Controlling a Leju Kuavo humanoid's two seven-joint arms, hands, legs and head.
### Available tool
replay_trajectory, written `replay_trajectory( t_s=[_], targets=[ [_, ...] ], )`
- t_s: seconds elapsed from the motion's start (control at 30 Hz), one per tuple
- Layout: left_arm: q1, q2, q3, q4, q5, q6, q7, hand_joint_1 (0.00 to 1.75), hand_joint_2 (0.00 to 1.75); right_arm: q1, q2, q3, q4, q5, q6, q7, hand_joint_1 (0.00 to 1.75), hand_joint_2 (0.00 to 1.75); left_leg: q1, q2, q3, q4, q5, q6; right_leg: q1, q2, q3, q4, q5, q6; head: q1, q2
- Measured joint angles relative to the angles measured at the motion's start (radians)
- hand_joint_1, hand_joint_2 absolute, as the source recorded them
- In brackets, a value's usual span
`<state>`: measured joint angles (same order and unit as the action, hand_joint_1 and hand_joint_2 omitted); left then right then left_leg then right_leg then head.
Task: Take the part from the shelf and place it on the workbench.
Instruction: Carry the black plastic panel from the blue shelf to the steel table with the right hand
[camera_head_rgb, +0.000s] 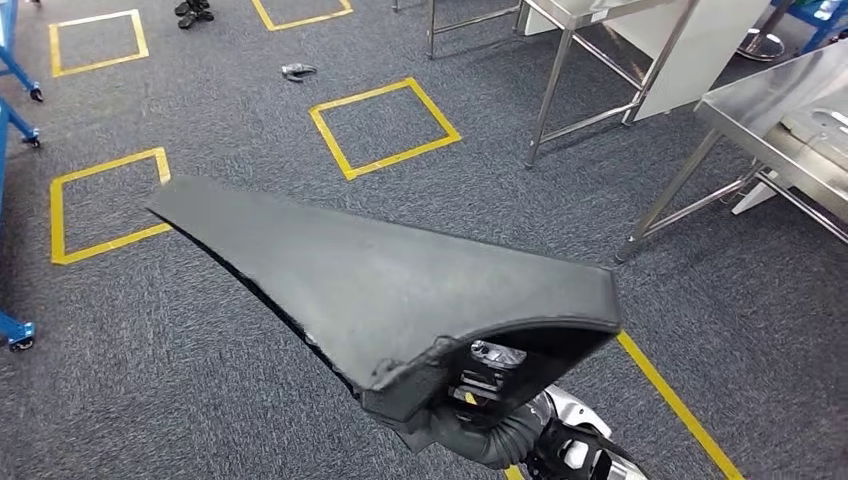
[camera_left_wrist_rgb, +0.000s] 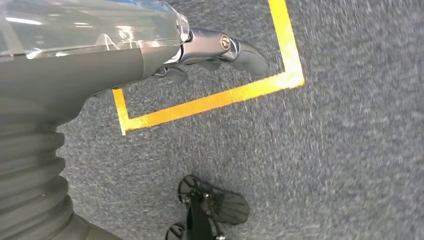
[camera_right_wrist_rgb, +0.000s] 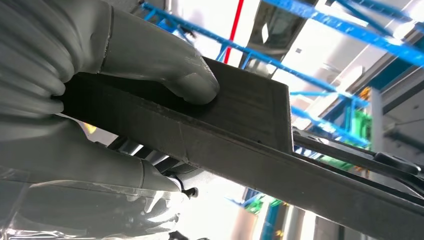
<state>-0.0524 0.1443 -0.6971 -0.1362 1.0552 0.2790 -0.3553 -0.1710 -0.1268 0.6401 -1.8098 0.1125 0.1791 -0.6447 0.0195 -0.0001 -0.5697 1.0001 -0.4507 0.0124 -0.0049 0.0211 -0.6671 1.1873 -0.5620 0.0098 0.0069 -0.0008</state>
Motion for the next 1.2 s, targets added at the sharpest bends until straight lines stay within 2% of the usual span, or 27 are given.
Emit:
replay_trajectory(
  t_s=[0.03, 0.07, 0.1, 0.13, 0.17, 0.23, 0.27, 0.3, 0.37, 0.43, 0.5, 0.53, 0.57, 0.6, 0.63, 0.67, 0.73, 0.8, 0.87, 0.9, 0.93, 1.0, 1.07, 1.1, 1.13, 1.17, 1.2],
  targets=[
    [0.002, -0.003, -0.003, 0.0, 0.0, -0.002, 0.0, 0.0, 1.75, 0.003, 0.0, 0.0, 0.006, 0.001, 0.0, -0.003, 1.71, 1.75, -0.001, 0.011, 0.0, 0.0, -0.001, 0.001, -0.002, -0.007, -0.033, 0.063, -0.024, 0.003, 0.0, 0.0],
    [0.003, -0.006, -0.005, 0.0, 0.0, -0.004, -0.001, 0.0, 1.75, 0.006, -0.001, 0.0, 0.011, 0.001, 0.0, -0.005, 1.71, 1.75, -0.001, 0.023, 0.0, 0.001, -0.002, 0.001, -0.004, -0.01, -0.054, 0.103, -0.032, 0.005, 0.0, 0.0],
    [0.003, -0.01, -0.008, 0.0, 0.0, -0.006, -0.001, 0.0, 1.75, 0.009, -0.001, 0.0, 0.017, 0.002, 0.0, -0.006, 1.71, 1.75, -0.001, 0.034, 0.001, 0.001, -0.004, 0.001, -0.006, -0.012, -0.057, 0.109, -0.021, 0.007, 0.0, 0.0],
    [0.002, -0.013, -0.009, 0.0, 0.0, -0.008, -0.001, 0.0, 1.75, 0.01, -0.002, 0.0, 0.022, 0.002, 0.0, -0.007, 1.71, 1.75, -0.001, 0.045, 0.003, 0.002, -0.006, -0.001, -0.007, -0.017, -0.039, 0.071, 0.007, 0.007, 0.0, 0.0],
    [0.001, -0.018, -0.011, 0.0, 0.0, -0.009, -0.001, 0.0, 1.75, 0.01, -0.002, 0.0, 0.025, 0.002, 0.002, -0.007, 1.71, 1.75, -0.001, 0.055, 0.006, 0.003, -0.009, -0.003, -0.007, -0.03, -0.002, 0.003, 0.044, 0.005, 0.0, 0.0],
    [0.0, -0.025, -0.013, 0.0, 0.002, -0.01, 0.0, 0.0, 1.75, 0.008, -0.002, 0.0, 0.03, 0.002, 0.006, -0.007, 1.71, 1.75, -0.005, 0.072, 0.012, 0.006, -0.016, -0.011, 0.0, -0.067, 0.064, -0.126, 0.089, -0.003, 0.0, 0.0],
    [-0.001, -0.029, -0.013, 0.0, 0.003, -0.01, 0.001, 0.0, 1.75, 0.006, -0.002, 0.0, 0.031, 0.001, 0.009, -0.007, 1.71, 1.75, -0.007, 0.08, 0.015, 0.007, -0.019, -0.017, 0.005, -0.078, 0.079, -0.158, 0.096, -0.007, 0.0, 0.0],
    [-0.001, -0.031, -0.014, 0.0, 0.003, -0.01, 0.002, 0.0, 1.75, 0.004, -0.002, 0.001, 0.033, 0.0, 0.012, -0.006, 1.71, 1.75, -0.009, 0.089, 0.017, 0.007, -0.021, -0.022, 0.009, -0.077, 0.081, -0.167, 0.093, -0.011, -0.001, 0.0],
    [-0.005, -0.037, -0.014, 0.0, 0.004, -0.01, 0.002, 0.0, 1.75, 0.002, -0.002, 0.001, 0.035, -0.002, 0.019, -0.002, 1.71, 1.75, -0.008, 0.101, 0.021, 0.007, -0.026, -0.033, 0.007, -0.054, 0.08, -0.171, 0.098, -0.02, -0.001, 0.0],
    [-0.008, -0.041, -0.015, 0.0, 0.006, -0.01, 0.0, 0.0, 1.75, -0.001, -0.002, 0.002, 0.036, -0.004, 0.023, 0.006, 1.71, 1.75, -0.004, 0.071, 0.009, 0.046, -0.056, -0.042, 0.001, -0.036, 0.084, -0.178, 0.103, -0.032, -0.001, 0.0],
    [-0.007, -0.042, -0.016, 0.0, 0.008, -0.01, -0.004, 0.0, 1.75, -0.006, -0.001, 0.004, 0.036, -0.006, 0.026, 0.013, 1.71, 1.75, -0.002, 0.025, -0.043, 0.163, -0.12, -0.047, -0.001, -0.018, 0.086, -0.179, 0.104, -0.04, -0.003, 0.0],
    [-0.006, -0.043, -0.016, 0.0, 0.009, -0.01, -0.006, 0.0, 1.75, -0.007, -0.001, 0.006, 0.037, -0.007, 0.029, 0.015, 1.71, 1.75, -0.002, 0.014, -0.076, 0.231, -0.149, -0.049, 0.0, -0.008, 0.085, -0.179, 0.104, -0.041, -0.004, 0.0],
    [-0.005, -0.044, -0.017, 0.0, 0.01, -0.01, -0.006, 0.0, 1.75, -0.007, -0.001, 0.007, 0.037, -0.008, 0.031, 0.017, 1.71, 1.75, -0.002, 0.01, -0.102, 0.282, -0.163, -0.05, 0.001, 0.004, 0.086, -0.178, 0.104, -0.042, -0.004, 0.0],
    [-0.004, -0.044, -0.017, 0.0, 0.011, -0.01, -0.007, 0.0, 1.75, -0.007, -0.001, 0.008, 0.038, -0.009, 0.034, 0.02, 1.71, 1.75, -0.002, 0.008, -0.112, 0.297, -0.155, -0.05, 0.001, 0.017, 0.086, -0.176, 0.104, -0.041, -0.004, 0.0],
    [-0.004, -0.045, -0.017, 0.0, 0.012, -0.01, -0.007, 0.0, 1.75, -0.008, -0.001, 0.01, 0.038, -0.01, 0.036, 0.023, 1.71, 1.75, -0.001, 0.006, -0.102, 0.269, -0.128, -0.05, 0.001, 0.03, 0.087, -0.174, 0.103, -0.041, -0.004, 0.0],
    [-0.004, -0.045, -0.018, 0.0, 0.014, -0.01, -0.008, 0.0, 1.75, -0.008, -0.001, 0.012, 0.038, -0.012, 0.038, 0.025, 1.71, 1.75, 0.0, 0.0, -0.077, 0.208, -0.088, -0.049, 0.0, 0.043, 0.087, -0.171, 0.101, -0.039, -0.004, 0.0],
    [-0.005, -0.046, -0.018, 0.0, 0.016, -0.01, -0.009, 0.0, 1.75, -0.012, 0.0, 0.015, 0.038, -0.016, 0.042, 0.028, 1.71, 1.75, 0.005, -0.044, -0.02, 0.078, -0.033, -0.045, -0.001, 0.066, 0.084, -0.163, 0.097, -0.031, -0.004, 0.0],
    [-0.005, -0.047, -0.018, 0.0, 0.02, -0.009, -0.01, 0.0, 1.75, -0.017, 0.0, 0.017, 0.039, -0.022, 0.05, 0.028, 1.71, 1.75, 0.006, -0.075, 0.001, 0.028, -0.026, -0.037, -0.003, 0.086, 0.075, -0.158, 0.098, -0.02, -0.003, 0.0],
    [-0.007, -0.049, -0.019, 0.0, 0.022, -0.009, -0.011, 0.0, 1.75, -0.021, 0.0, 0.02, 0.04, -0.029, 0.056, 0.029, 1.71, 1.75, 0.005, -0.058, 0.003, 0.022, -0.023, -0.025, -0.005, 0.104, 0.07, -0.161, 0.102, -0.007, -0.003, 0.0],
    [-0.008, -0.05, -0.02, 0.0, 0.023, -0.009, -0.011, 0.0, 1.75, -0.022, 0.0, 0.021, 0.04, -0.031, 0.057, 0.029, 1.71, 1.75, 0.006, -0.047, 0.006, 0.017, -0.02, -0.018, -0.004, 0.094, 0.067, -0.155, 0.097, -0.002, -0.003, 0.0],
    [-0.008, -0.052, -0.021, 0.0, 0.023, -0.009, -0.012, 0.0, 1.75, -0.026, 0.0, 0.022, 0.041, -0.032, 0.058, 0.029, 1.71, 1.75, 0.007, -0.034, 0.008, 0.012, -0.017, -0.01, -0.002, 0.073, 0.057, -0.134, 0.083, 0.002, -0.001, 0.0],
    [-0.007, -0.053, -0.021, 0.0, 0.024, -0.007, -0.012, 0.0, 1.75, -0.035, 0.0, 0.024, 0.043, -0.035, 0.058, 0.028, 1.71, 1.75, 0.006, -0.009, 0.011, 0.006, -0.016, 0.001, -0.001, 0.014, 0.007, -0.032, 0.027, 0.008, 0.003, 0.0],
    [-0.005, -0.052, -0.022, 0.0, 0.024, -0.004, -0.012, 0.0, 1.75, -0.039, 0.0, 0.026, 0.046, -0.038, 0.059, 0.028, 1.71, 1.75, 0.002, 0.017, 0.011, 0.006, -0.018, 0.004, -0.005, -0.009, -0.055, 0.091, -0.02, 0.011, 0.004, 0.0],
    [-0.005, -0.052, -0.023, 0.0, 0.024, -0.003, -0.012, 0.0, 1.75, -0.039, 0.0, 0.027, 0.048, -0.04, 0.059, 0.028, 1.71, 1.75, 0.001, 0.029, 0.012, 0.006, -0.019, 0.004, -0.006, -0.013, -0.067, 0.115, -0.02, 0.012, 0.004, 0.0],
    [-0.005, -0.052, -0.025, 0.0, 0.023, -0.003, -0.013, 0.0, 1.75, -0.039, 0.0, 0.027, 0.049, -0.041, 0.059, 0.029, 1.71, 1.75, 0.0, 0.041, 0.013, 0.007, -0.021, 0.003, -0.007, -0.016, -0.061, 0.101, -0.001, 0.012, 0.004, 0.0],
    [-0.006, -0.052, -0.027, 0.0, 0.023, -0.003, -0.013, 0.0, 1.75, -0.039, 0.0, 0.028, 0.051, -0.042, 0.059, 0.029, 1.71, 1.75, 0.0, 0.051, 0.016, 0.007, -0.023, 0.002, -0.007, -0.022, -0.034, 0.05, 0.032, 0.01, 0.004, 0.0],
    [-0.007, -0.052, -0.029, 0.0, 0.023, -0.003, -0.013, 0.0, 1.75, -0.04, 0.0, 0.028, 0.051, -0.043, 0.059, 0.029, 1.71, 1.75, 0.0, 0.061, 0.02, 0.007, -0.026, -0.001, -0.005, -0.039, 0.004, -0.024, 0.066, 0.005, 0.004, 0.0]
  ],
)
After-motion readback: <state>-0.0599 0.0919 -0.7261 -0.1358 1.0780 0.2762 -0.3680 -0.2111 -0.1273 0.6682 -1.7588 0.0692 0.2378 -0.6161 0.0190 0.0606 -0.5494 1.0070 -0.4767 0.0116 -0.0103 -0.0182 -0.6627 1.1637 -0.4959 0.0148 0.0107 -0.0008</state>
